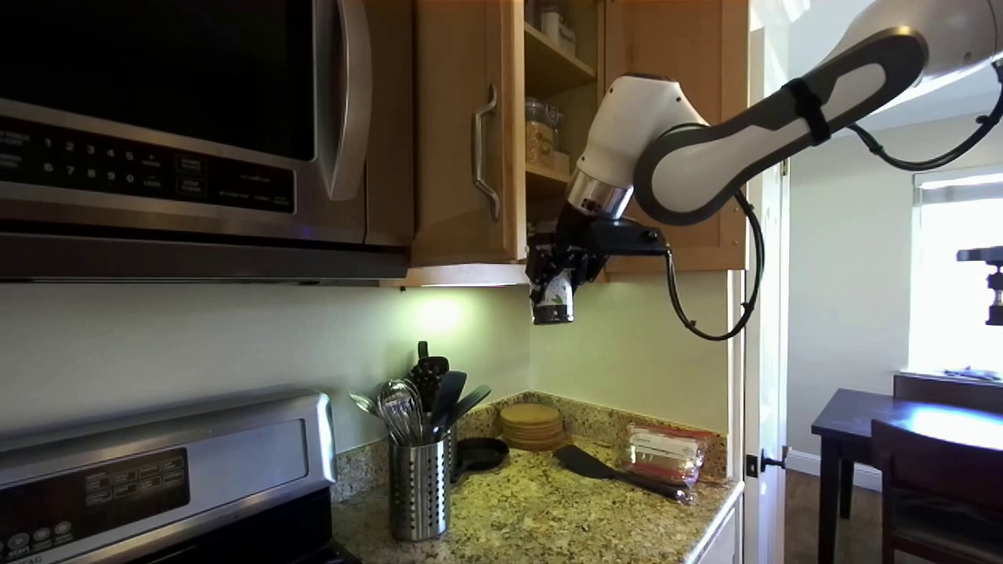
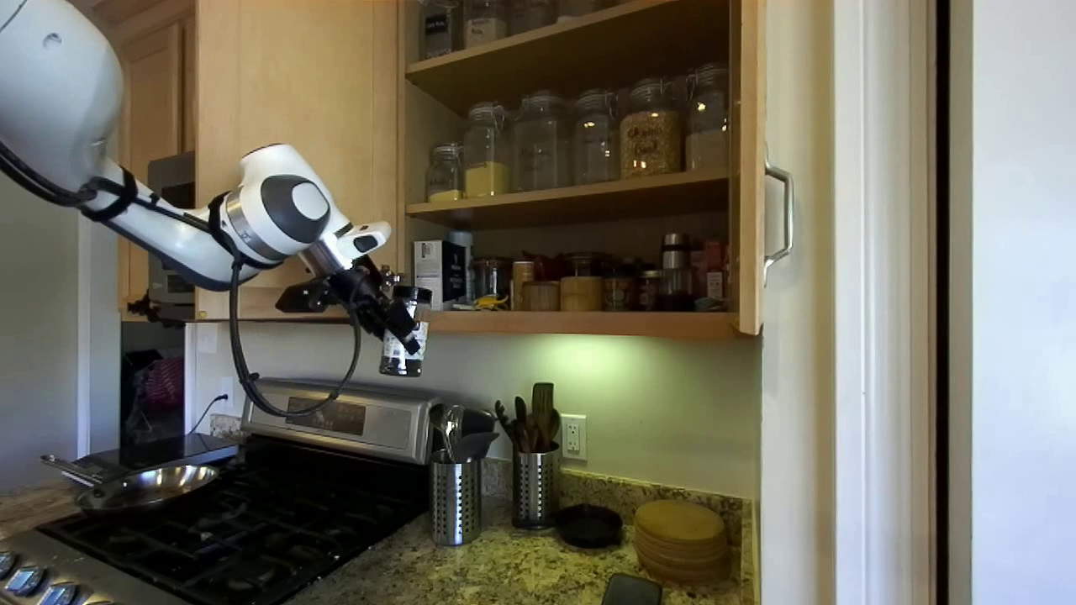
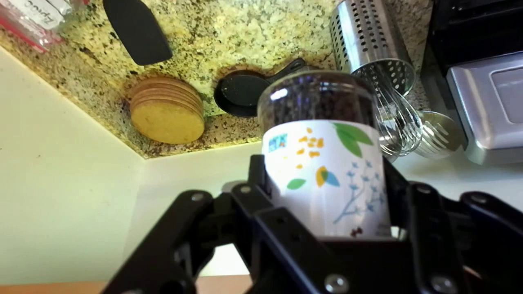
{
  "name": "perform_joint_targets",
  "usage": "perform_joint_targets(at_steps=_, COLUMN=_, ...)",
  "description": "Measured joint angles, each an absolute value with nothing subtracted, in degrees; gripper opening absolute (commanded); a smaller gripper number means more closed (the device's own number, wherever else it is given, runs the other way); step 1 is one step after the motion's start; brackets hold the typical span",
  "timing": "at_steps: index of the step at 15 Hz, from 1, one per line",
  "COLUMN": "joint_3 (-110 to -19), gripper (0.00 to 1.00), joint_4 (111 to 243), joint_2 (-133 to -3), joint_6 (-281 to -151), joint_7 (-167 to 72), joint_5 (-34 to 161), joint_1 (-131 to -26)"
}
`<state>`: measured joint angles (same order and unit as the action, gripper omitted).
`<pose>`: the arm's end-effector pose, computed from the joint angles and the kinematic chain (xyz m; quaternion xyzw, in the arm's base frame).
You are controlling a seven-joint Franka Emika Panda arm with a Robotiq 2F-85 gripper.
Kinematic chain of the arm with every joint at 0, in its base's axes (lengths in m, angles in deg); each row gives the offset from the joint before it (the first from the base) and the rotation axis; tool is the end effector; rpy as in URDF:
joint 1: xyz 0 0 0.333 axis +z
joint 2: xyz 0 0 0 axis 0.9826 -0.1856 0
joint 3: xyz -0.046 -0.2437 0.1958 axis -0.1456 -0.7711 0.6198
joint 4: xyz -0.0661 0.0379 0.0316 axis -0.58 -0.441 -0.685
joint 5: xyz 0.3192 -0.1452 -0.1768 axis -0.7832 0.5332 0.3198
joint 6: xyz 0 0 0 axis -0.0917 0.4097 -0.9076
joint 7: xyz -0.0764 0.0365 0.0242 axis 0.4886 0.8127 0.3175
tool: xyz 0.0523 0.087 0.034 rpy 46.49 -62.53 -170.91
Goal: Open the left cabinet door then take out the bottle at the left and put it on the counter top
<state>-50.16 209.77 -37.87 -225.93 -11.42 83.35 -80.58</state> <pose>0.5160 0.0958 0.5498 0.9357 -0.1340 0.3234 0.0442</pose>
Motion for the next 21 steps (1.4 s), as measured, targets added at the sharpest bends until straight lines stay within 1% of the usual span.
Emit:
perform_joint_targets(at_steps=8, joint_3=-47.45, gripper=0.38, joint_4=213.4, joint_2=-42.08, joint_6=-237.49, joint_7=7.66, joint_5=97.93, joint_1=-83.84)
perform_joint_targets(at_steps=9, joint_3=-47.44, gripper=0.63, joint_4=213.38, joint_2=-42.85, joint_6=-238.42, joint_7=9.64, joint_5=100.11, joint_1=-84.2)
perform_joint_targets(at_steps=12, joint_3=-47.44, gripper=0.63, joint_4=213.29, joint_2=-44.15, joint_6=-239.74, joint_7=12.84, joint_5=103.61, joint_1=-84.92)
perform_joint_targets(at_steps=19, joint_3=-47.43, gripper=0.63, joint_4=213.16, joint_2=-44.21, joint_6=-239.85, joint_7=13.0, joint_5=103.7, joint_1=-84.93)
perform_joint_targets(at_steps=20, joint_3=-47.44, gripper=0.38, joint_4=213.15, joint_2=-44.21, joint_6=-239.85, joint_7=13.0, joint_5=103.7, joint_1=-84.93)
perform_joint_targets(at_steps=21, joint_3=-47.44, gripper=0.38, joint_4=213.15, joint_2=-44.21, joint_6=-239.85, joint_7=13.0, joint_5=103.71, joint_1=-84.93)
